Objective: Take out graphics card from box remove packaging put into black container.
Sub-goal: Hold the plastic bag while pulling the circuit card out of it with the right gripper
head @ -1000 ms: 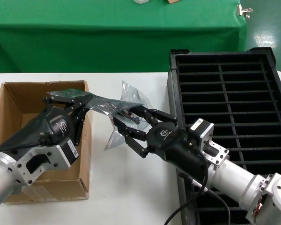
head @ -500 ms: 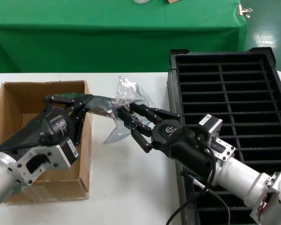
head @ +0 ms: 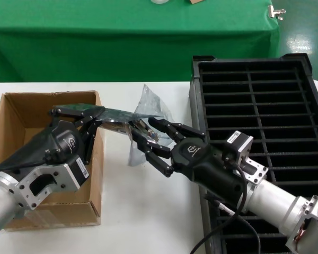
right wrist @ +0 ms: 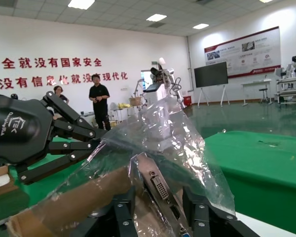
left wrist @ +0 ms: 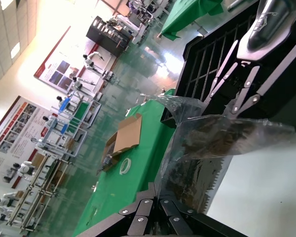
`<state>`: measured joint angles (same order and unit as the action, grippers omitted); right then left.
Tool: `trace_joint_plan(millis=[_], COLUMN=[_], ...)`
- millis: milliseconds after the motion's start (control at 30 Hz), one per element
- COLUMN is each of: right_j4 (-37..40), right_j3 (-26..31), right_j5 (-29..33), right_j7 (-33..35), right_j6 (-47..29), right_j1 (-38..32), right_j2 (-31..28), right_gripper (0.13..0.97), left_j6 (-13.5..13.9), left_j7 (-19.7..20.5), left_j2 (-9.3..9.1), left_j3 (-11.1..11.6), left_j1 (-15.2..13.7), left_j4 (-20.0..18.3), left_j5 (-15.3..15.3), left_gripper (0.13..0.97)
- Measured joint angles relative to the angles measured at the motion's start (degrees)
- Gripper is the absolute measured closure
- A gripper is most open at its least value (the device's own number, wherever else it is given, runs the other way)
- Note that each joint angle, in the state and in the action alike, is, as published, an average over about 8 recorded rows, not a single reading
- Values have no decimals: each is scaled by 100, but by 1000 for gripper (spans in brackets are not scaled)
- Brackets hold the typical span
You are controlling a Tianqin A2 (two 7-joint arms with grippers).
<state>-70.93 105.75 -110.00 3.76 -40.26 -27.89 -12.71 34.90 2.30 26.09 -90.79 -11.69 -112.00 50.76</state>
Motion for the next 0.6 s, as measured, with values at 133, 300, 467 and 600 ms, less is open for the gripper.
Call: trace_joint_plan(millis=[133, 300, 467, 600], right_j4=[2, 56, 119, 147], right_j3=[-3, -32, -60, -73], right_j5=[-9, -35, -66, -89], right_j7=[-7, -5, -12, -22], right_j6=[-32, -57, -76, -96], right_j1=[3, -30, -77, -101], right_j2=[-20, -21, -4, 12], right_gripper=[709, 651, 654, 661], left_j6=[0, 0, 0, 0], left_j7=[0, 0, 0, 0], left_j2=[0, 0, 0, 0], left_j3=[0, 0, 0, 0], left_j1=[0, 0, 0, 0], left_j4=[0, 0, 0, 0], left_j5=[0, 0, 0, 0], left_gripper=[958, 958, 958, 958])
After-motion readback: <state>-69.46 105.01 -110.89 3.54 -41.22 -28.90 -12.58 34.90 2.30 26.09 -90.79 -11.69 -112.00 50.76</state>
